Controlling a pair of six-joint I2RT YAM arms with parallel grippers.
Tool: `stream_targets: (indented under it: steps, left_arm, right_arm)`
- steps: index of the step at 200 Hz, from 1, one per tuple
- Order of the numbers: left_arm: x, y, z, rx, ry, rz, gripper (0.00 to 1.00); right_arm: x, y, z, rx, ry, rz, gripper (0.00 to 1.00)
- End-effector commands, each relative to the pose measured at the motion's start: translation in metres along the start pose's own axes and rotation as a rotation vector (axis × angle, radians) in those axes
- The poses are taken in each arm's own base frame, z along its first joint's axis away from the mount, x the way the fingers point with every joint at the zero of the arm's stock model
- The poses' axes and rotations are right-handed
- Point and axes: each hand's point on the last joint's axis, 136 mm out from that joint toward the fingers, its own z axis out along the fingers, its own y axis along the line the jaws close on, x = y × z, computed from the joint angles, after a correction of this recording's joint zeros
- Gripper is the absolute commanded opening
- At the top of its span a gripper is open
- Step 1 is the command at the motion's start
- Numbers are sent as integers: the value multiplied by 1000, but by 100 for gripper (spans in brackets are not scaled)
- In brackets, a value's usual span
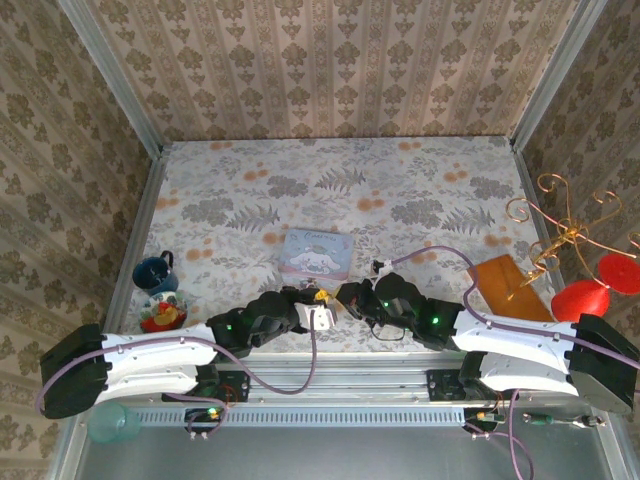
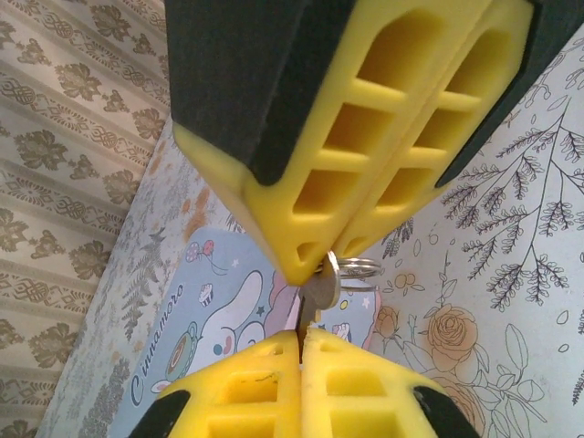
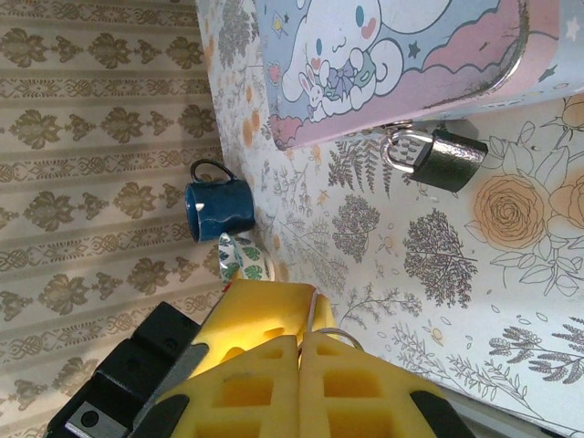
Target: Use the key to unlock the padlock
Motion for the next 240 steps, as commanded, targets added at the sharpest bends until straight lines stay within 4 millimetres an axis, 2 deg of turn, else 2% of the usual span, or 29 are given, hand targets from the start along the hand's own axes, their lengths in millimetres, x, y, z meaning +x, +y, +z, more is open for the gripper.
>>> stream_targets:
  steps: [1, 32, 44, 62, 93, 112, 125, 134, 160, 195, 240]
  left_arm:
    - [-22, 21, -9, -67, -76, -94, 19]
    - [-35, 46, -33, -131, -189, -370, 34]
    - [-38, 58, -43, -143, -228, -526, 34]
    - [-33, 71, -53, -142, -239, -748, 27]
    - [-29, 74, -58, -48, -257, -1025, 29]
    - [-12, 76, -56, -50, -177, -1162, 32]
    - [0, 76, -55, -56, -141, -1226, 33]
    - [0, 75, -55, -33, -152, -1259, 36]
    - [-17, 71, -51, 68, -263, -1335, 45]
    - [-45, 76, -43, 188, -395, -1442, 48]
    - [-55, 74, -33, 245, -414, -1493, 49]
  right_arm:
    - [-8, -4, 0, -9, -42, -42, 0]
    - [-21, 3, -5, -103, -118, -133, 0]
    - [-23, 11, -6, -145, -135, -189, 0]
    - [-24, 23, -9, -192, -152, -264, 0]
    - [-24, 38, -15, -260, -177, -362, 0]
    - [-24, 40, -18, -289, -191, -405, 0]
    - [-24, 42, -21, -315, -200, -427, 0]
    - [-24, 40, -22, -317, -203, -439, 0]
    - [-21, 39, -24, -328, -200, -480, 0]
    - [-13, 50, -26, -406, -172, -503, 0]
    - [-7, 63, -25, -461, -153, -513, 0]
